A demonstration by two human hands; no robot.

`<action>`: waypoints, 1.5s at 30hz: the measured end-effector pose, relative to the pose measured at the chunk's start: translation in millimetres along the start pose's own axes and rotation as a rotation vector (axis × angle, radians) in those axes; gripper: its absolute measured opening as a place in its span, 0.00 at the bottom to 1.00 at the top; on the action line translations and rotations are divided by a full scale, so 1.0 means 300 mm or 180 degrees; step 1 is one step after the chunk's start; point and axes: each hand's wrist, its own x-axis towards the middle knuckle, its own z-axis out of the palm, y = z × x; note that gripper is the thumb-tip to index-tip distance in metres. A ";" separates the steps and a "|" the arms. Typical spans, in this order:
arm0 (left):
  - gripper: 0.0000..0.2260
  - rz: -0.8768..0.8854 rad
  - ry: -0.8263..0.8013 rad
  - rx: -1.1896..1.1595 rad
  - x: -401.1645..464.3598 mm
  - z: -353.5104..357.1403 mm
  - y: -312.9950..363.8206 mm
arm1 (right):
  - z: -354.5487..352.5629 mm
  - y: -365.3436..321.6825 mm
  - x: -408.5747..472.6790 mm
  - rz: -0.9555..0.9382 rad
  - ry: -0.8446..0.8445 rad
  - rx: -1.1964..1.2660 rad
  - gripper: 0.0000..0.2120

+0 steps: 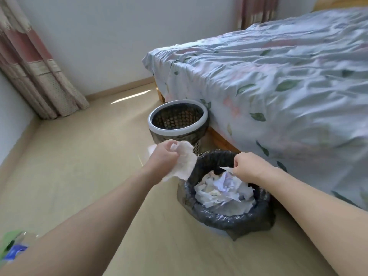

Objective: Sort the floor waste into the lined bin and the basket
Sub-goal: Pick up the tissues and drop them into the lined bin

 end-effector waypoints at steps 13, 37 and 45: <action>0.22 0.0024 -0.0971 0.0846 0.046 0.359 -0.025 | 0.079 0.110 0.060 -0.0201 0.0528 -0.0193 0.12; 0.14 -0.1627 -0.0095 0.2022 -0.656 -0.506 -1.295 | 1.116 -1.099 -0.081 -0.2219 -0.1620 -0.0632 0.18; 0.08 -0.1270 -0.0076 0.2695 -0.676 -0.374 -1.302 | 1.214 -1.035 -0.122 -0.2026 -0.1481 -0.0510 0.09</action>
